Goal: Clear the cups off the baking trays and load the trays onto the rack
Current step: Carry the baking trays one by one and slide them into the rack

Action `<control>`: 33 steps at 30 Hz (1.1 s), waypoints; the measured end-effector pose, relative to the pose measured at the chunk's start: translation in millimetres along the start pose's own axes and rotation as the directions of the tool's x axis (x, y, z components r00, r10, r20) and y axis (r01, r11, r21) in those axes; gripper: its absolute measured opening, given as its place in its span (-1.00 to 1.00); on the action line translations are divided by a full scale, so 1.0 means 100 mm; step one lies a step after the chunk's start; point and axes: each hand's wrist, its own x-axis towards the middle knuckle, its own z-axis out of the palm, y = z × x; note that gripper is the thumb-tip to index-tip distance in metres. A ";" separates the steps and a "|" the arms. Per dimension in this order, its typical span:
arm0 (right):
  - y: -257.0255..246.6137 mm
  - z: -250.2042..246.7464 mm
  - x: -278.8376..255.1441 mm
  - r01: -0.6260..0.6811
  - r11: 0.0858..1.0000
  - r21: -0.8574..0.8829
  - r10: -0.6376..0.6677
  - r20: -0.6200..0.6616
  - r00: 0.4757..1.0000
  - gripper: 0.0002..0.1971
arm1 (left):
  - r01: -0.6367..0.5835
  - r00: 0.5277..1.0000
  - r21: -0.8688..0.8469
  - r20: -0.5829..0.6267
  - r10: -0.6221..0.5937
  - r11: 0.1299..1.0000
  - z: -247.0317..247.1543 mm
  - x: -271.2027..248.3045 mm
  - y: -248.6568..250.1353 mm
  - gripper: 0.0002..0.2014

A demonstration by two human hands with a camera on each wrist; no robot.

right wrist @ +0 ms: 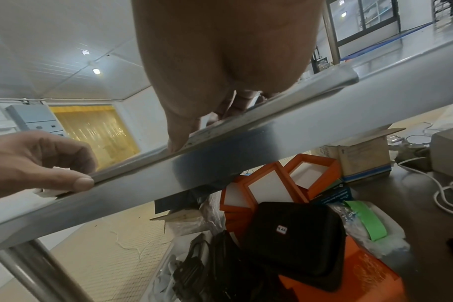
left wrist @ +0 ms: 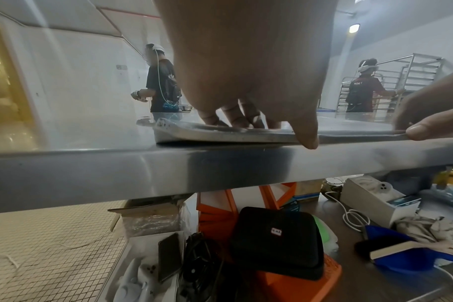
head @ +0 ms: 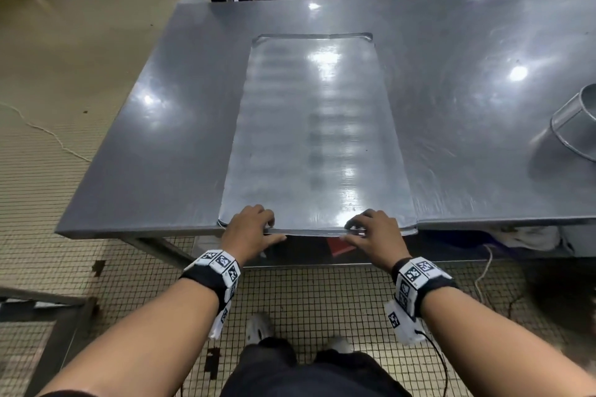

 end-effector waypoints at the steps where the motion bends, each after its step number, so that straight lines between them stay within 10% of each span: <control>1: 0.00 0.00 0.00 -0.004 1.000 0.004 0.004 0.002 1.000 -0.74 | -0.002 1.000 0.002 -0.005 0.002 1.000 0.00 0.00 0.00 -0.68; 12: 0.13 -0.09 -0.01 -0.139 0.988 0.060 0.145 -0.108 0.984 -0.49 | 0.087 0.991 -0.071 -0.093 -0.093 0.994 -0.02 -0.03 -0.11 -0.45; 15: 0.33 -0.25 -0.03 -0.387 0.914 0.123 0.406 -0.280 0.870 -0.45 | 0.296 0.916 -0.114 -0.246 -0.316 0.948 -0.09 -0.05 -0.26 -0.39; 19: 0.52 -0.25 -0.11 -0.558 0.804 0.207 0.594 -0.228 0.771 -0.36 | 0.492 0.838 -0.275 -0.107 -0.535 0.826 -0.06 -0.10 -0.37 -0.32; 33: 0.59 -0.24 -0.34 -0.450 0.718 0.530 0.561 -0.058 0.826 -0.34 | 0.460 0.808 -0.542 -0.073 -0.585 0.703 0.19 -0.37 -0.42 -0.49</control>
